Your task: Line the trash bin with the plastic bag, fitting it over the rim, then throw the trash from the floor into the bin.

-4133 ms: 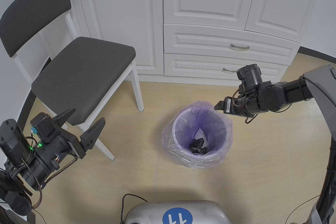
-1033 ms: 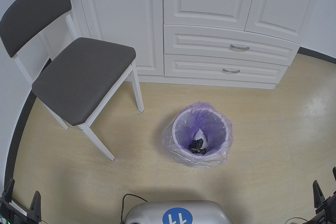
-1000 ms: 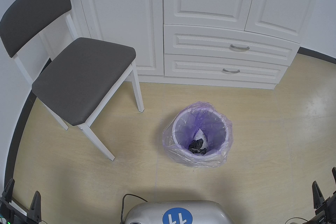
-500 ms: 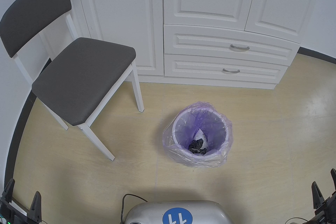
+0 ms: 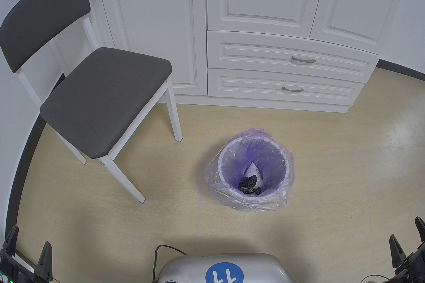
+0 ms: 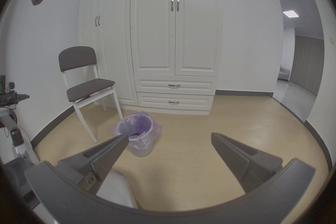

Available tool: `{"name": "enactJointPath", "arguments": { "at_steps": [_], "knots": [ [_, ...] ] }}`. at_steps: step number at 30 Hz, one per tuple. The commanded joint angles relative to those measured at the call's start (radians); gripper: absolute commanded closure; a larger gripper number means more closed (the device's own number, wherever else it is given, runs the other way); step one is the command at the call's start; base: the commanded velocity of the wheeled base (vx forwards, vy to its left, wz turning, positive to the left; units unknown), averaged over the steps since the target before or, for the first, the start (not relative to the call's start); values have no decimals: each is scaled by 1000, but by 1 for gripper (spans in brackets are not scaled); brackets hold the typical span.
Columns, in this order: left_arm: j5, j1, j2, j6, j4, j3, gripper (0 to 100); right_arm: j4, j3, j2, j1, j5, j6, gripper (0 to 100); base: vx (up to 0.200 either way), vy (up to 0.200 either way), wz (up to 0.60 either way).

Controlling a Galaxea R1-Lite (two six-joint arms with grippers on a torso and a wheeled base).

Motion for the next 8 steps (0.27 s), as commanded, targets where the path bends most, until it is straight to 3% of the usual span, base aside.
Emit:
{"name": "enactJointPath", "arguments": {
  "at_steps": [1,8],
  "knots": [
    [3,1,-11,1,-1,18,0,1,17,-11,0,-1,0,0,0,0,0],
    [3,1,-11,1,-1,18,0,0,17,-13,0,0,0,0,0,0,0]
  ]
}}
